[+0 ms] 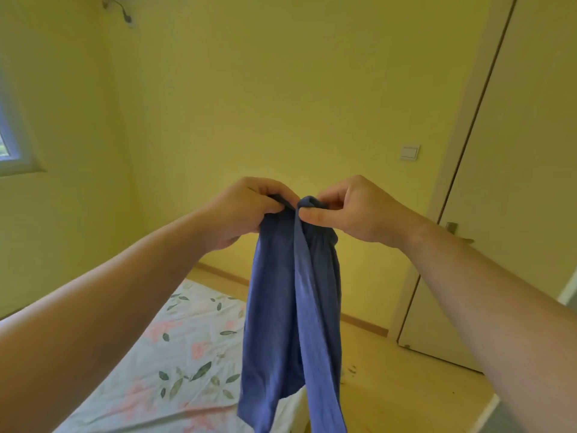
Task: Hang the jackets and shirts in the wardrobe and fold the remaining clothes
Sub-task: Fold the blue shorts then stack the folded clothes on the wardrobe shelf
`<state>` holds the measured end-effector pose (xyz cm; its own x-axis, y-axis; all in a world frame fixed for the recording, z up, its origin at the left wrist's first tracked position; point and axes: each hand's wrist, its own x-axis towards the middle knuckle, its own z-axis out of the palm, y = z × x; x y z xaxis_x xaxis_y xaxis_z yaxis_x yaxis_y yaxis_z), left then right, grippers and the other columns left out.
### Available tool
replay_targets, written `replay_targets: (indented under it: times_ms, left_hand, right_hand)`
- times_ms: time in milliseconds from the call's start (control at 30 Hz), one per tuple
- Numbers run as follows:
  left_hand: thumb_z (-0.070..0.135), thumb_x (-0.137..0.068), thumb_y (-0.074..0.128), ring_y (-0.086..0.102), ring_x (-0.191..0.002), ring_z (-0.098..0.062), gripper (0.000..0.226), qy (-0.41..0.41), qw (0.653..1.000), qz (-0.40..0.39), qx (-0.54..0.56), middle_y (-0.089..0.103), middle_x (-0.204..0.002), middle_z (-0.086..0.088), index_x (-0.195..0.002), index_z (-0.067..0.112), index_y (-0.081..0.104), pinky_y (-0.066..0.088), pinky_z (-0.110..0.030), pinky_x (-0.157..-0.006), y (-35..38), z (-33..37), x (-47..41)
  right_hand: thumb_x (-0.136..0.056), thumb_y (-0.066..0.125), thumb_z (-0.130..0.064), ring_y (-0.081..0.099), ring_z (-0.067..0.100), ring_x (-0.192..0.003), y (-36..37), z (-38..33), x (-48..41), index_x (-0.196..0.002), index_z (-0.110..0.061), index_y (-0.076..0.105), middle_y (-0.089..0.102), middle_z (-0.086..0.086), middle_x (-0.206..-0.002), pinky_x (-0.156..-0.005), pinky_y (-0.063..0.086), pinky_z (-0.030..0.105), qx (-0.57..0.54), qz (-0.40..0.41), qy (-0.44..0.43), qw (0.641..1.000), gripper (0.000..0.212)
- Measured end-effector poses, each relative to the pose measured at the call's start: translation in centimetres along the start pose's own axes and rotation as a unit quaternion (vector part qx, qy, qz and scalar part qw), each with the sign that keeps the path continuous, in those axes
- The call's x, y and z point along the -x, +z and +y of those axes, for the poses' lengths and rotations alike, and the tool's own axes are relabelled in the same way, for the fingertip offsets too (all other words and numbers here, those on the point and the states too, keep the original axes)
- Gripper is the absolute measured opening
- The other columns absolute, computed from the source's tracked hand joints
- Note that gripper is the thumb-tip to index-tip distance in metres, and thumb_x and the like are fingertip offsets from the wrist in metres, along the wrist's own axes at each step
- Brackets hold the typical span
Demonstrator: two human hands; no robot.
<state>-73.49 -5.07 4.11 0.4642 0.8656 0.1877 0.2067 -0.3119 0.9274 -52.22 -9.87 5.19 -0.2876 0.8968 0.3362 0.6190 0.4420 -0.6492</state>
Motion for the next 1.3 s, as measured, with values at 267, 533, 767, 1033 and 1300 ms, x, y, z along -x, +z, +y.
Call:
replay_targets:
  times_ms: [267,533,767,1033,1300]
  left_hand:
    - [0.034,-0.099,0.062,0.07,-0.103,-0.025,0.035,0.018,0.997,-0.055,0.059,0.073,-0.109,-0.013,-0.114,0.003,0.069,0.055,-0.044,-0.1,2.0,0.7,2.1]
    - [0.017,-0.105,0.056,0.071,-0.102,-0.026,0.015,0.049,0.998,-0.011,-0.038,0.075,-0.107,-0.01,-0.111,0.016,0.07,0.058,-0.041,-0.09,1.8,-0.6,1.5]
    - [0.025,-0.105,0.054,0.062,-0.09,-0.012,0.017,0.116,0.985,-0.044,-0.116,0.066,-0.091,0.01,-0.121,0.028,0.06,0.053,-0.036,-0.082,-1.3,-1.5,0.4]
    - [0.03,-0.096,0.054,0.061,-0.091,-0.021,0.028,0.081,0.991,-0.08,0.064,0.064,-0.096,-0.009,-0.107,0.005,0.061,0.053,-0.032,-0.082,-3.6,-1.7,-0.6]
    - [0.023,-0.108,0.046,0.057,-0.082,-0.018,0.023,0.083,0.993,-0.003,0.079,0.061,-0.086,-0.003,-0.093,0.013,0.06,0.046,-0.037,-0.082,-4.3,-2.1,-1.6]
  right_hand:
    - [-0.082,0.082,-0.035,0.045,0.012,-0.054,1.0,-0.5,0.3,-0.075,-0.016,0.077,0.06,0.009,-0.062,-0.05,0.033,0.027,0.023,0.01,-0.043,0.999,0.021]
    - [-0.081,0.081,-0.042,0.049,0.01,-0.046,2.4,-0.5,0.8,-0.078,-0.012,0.068,0.056,-0.005,-0.053,-0.043,0.035,0.021,0.039,0.02,0.009,0.999,0.033]
    - [-0.086,0.07,-0.056,0.049,0.017,-0.066,1.7,-3.4,2.0,-0.081,-0.004,0.061,0.057,0.015,-0.081,-0.063,0.045,0.045,0.232,-0.21,0.029,0.949,0.053]
    - [-0.081,0.071,-0.062,0.038,0.007,-0.102,-0.1,-5.8,2.0,-0.058,-0.025,0.053,0.044,-0.014,-0.096,-0.083,0.037,0.023,0.284,-0.133,-0.096,0.945,0.047]
    - [-0.087,0.075,-0.046,0.056,0.001,-0.063,-0.3,-2.7,0.4,-0.084,-0.033,0.073,0.063,-0.019,-0.07,-0.059,0.043,0.018,0.12,-0.088,0.012,0.989,0.013]
